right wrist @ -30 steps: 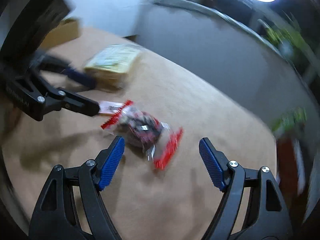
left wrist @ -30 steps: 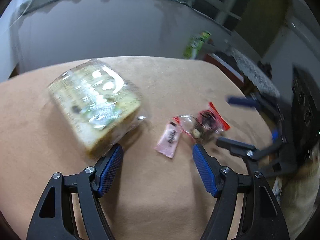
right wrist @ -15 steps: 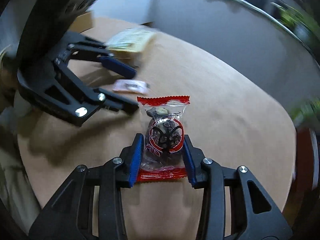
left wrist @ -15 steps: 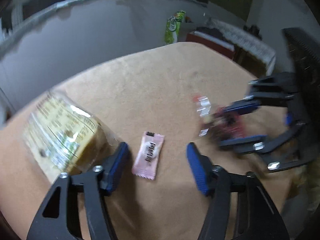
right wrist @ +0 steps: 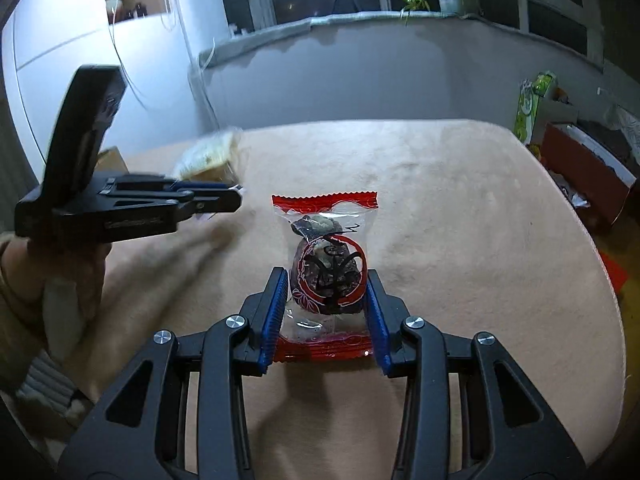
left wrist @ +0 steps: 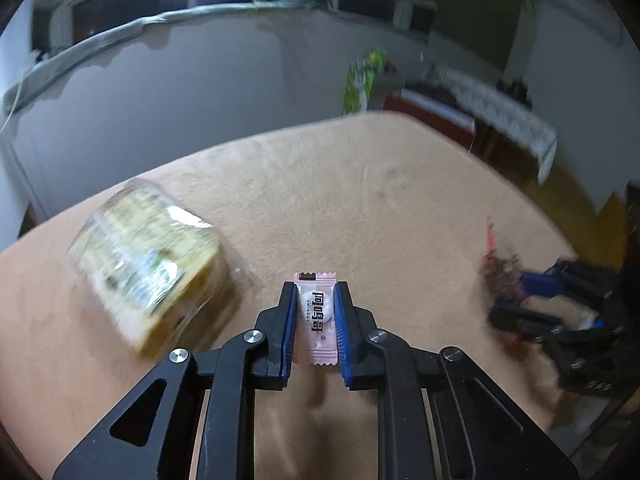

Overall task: Organize snacks
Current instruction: 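Carry the pink candy and red-wrapped cake toward the cardboard box, then open both tools over the box to drop the candy and cake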

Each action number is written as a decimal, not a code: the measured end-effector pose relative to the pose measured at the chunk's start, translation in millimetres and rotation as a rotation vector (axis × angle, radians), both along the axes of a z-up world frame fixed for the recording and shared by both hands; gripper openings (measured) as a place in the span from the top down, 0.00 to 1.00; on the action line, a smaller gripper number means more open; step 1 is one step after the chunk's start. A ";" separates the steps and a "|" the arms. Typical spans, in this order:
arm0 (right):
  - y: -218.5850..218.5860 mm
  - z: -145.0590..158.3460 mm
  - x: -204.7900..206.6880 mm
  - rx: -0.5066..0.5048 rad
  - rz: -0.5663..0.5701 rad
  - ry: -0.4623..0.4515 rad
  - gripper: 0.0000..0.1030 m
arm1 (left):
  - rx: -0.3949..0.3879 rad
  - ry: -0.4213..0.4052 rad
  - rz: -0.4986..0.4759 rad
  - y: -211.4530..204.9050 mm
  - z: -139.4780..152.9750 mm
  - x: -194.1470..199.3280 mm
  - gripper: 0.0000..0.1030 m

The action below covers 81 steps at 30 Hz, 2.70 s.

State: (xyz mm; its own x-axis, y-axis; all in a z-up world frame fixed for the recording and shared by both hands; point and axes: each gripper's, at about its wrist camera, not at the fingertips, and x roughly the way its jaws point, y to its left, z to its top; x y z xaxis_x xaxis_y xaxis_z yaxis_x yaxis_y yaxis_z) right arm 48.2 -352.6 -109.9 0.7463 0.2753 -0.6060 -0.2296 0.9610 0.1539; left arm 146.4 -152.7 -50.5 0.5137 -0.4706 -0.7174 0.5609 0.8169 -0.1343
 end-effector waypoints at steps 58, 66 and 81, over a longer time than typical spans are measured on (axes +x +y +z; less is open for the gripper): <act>463.1 63.2 45.9 -0.099 0.689 -0.132 0.61 | -0.161 -0.196 0.736 374.8 27.5 -117.5 0.84; 467.5 57.0 55.1 -0.110 0.689 -0.115 0.61 | -0.175 -0.185 0.714 374.1 24.3 -115.7 0.84; 427.0 64.7 42.0 -0.080 0.582 -0.208 0.30 | -0.084 -0.214 0.745 362.6 34.5 -119.8 0.34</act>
State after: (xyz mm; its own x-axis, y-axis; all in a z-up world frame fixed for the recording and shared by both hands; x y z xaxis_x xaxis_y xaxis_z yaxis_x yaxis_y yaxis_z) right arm 90.2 74.4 -45.2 0.5917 0.6325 -0.4998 -0.7370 0.6757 -0.0174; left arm 26.6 210.0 -16.1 0.8387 0.0046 -0.5446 -0.1113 0.9803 -0.1631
